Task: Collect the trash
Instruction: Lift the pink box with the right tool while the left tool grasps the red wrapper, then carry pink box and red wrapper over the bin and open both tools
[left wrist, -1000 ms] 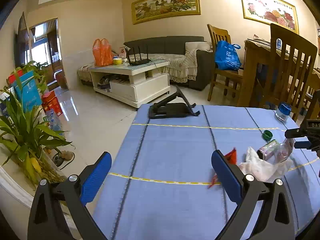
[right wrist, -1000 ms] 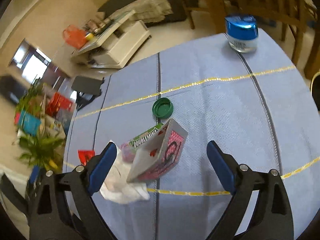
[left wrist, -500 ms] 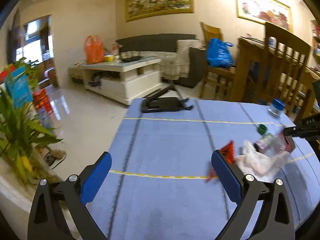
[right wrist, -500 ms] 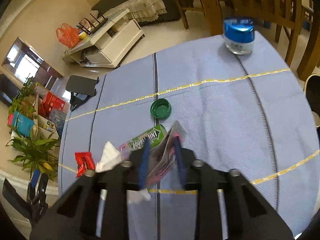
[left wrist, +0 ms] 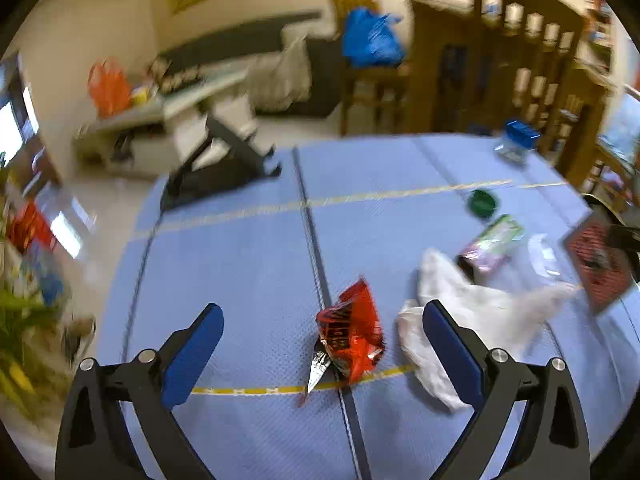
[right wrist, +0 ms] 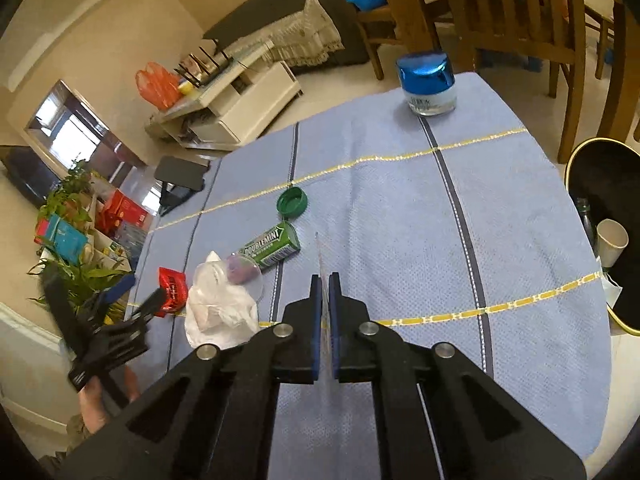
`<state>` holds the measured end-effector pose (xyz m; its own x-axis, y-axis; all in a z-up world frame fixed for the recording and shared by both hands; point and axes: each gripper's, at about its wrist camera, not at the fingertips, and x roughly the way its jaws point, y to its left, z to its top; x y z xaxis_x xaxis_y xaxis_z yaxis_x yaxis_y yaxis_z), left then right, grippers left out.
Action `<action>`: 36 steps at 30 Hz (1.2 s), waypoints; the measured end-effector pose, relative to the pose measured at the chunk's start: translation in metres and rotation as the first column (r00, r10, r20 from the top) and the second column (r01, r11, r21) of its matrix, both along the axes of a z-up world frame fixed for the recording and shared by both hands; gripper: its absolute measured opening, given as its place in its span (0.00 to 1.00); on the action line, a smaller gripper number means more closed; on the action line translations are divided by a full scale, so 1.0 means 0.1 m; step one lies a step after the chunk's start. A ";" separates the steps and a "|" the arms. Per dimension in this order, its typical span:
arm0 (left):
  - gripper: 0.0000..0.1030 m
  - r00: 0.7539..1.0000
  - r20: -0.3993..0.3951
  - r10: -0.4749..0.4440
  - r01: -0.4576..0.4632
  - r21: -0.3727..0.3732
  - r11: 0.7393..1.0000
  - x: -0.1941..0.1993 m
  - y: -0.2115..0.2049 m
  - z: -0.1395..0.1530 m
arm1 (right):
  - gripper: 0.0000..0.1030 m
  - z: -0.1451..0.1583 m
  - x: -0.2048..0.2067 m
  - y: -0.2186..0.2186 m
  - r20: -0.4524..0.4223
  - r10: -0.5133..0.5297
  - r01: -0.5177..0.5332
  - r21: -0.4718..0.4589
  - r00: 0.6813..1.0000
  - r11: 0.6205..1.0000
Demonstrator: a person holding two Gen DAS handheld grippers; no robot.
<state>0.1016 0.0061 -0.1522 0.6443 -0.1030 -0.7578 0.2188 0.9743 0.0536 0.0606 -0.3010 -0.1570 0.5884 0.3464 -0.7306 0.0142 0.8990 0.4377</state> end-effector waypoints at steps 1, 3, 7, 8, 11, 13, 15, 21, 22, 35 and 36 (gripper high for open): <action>0.73 0.999 -0.030 0.037 -0.037 0.012 0.999 0.05 0.02 -0.07 | 0.04 0.00 -0.01 -0.02 0.007 0.004 -0.004 0.006 1.000 1.000; 0.48 0.995 -0.065 0.072 -0.072 0.007 0.997 0.06 0.08 -0.17 | 0.04 -0.01 -0.01 -0.01 0.014 0.009 -0.010 0.006 1.000 1.000; 0.25 0.994 -0.034 0.105 -0.107 -0.053 0.993 -0.07 0.25 -0.09 | 0.04 -0.05 -0.03 -0.03 0.025 0.014 -0.014 -0.006 1.000 1.000; 0.25 0.992 -0.015 0.125 -0.125 -0.065 0.990 -0.10 0.31 -0.04 | 0.04 -0.05 -0.04 -0.04 0.032 0.012 -0.012 -0.001 0.999 1.000; 0.25 0.982 0.068 0.173 -0.167 -0.094 0.981 -0.23 0.45 0.19 | 0.04 0.05 -0.11 -0.12 0.080 -0.005 0.004 0.016 0.997 1.000; 0.25 0.976 0.100 0.196 -0.183 -0.120 0.976 -0.30 0.48 0.34 | 0.04 0.14 -0.15 -0.17 0.112 -0.016 0.015 0.010 0.994 1.000; 0.26 0.970 0.138 0.200 -0.180 -0.141 0.973 -0.37 0.44 0.51 | 0.04 0.19 -0.18 -0.25 0.129 -0.025 0.024 0.006 0.991 1.000; 0.30 0.964 0.267 0.003 0.023 -0.092 0.996 -0.57 -0.39 1.01 | 0.04 0.05 -0.33 -0.96 0.117 -0.171 0.167 0.043 0.978 0.985; 0.30 0.958 0.283 -0.050 0.076 -0.080 0.994 -0.61 -0.61 1.07 | 0.04 0.03 -0.37 -1.14 0.115 -0.211 0.207 0.048 0.971 0.977; 0.29 0.849 0.214 -0.484 0.520 -0.167 0.838 -0.59 -2.87 1.00 | 0.35 -0.31 -0.53 -2.66 0.101 -0.602 0.608 -0.054 0.792 0.792; 0.29 0.838 0.197 -0.509 0.542 -0.178 0.822 -0.56 -3.04 0.96 | 0.59 -0.38 -0.60 -2.75 0.087 -0.636 0.640 -0.025 0.767 0.768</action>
<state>0.0452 -0.2981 -0.0565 0.5380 -0.6066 -0.5853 0.7071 0.7028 -0.0785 0.0004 -0.5760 -0.1945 0.7101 -0.1621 -0.6852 0.5636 0.7142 0.4150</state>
